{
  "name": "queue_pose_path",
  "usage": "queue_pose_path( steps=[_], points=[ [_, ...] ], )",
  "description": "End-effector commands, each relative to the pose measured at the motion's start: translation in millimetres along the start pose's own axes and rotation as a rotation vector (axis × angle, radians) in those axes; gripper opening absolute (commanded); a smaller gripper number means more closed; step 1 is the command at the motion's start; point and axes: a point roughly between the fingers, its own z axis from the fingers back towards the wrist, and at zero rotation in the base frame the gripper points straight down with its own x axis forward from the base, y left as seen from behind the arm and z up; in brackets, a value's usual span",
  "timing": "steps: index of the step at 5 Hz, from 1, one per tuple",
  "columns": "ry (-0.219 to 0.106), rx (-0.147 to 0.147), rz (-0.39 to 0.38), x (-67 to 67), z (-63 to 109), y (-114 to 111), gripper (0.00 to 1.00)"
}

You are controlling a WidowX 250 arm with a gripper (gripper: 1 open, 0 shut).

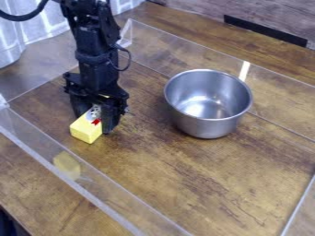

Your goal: Put the yellow object in the silver pot

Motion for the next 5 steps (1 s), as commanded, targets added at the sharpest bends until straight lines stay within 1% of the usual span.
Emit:
queue_pose_path(
  steps=[1,3,5],
  points=[
    [-0.015,-0.01,0.012,-1.3,3.6,13,0.0],
    [-0.001,-0.036,-0.003,-6.9,1.0,26,0.0],
    [0.022,-0.046,0.085,-17.0,0.5,29,0.0]
  ],
)
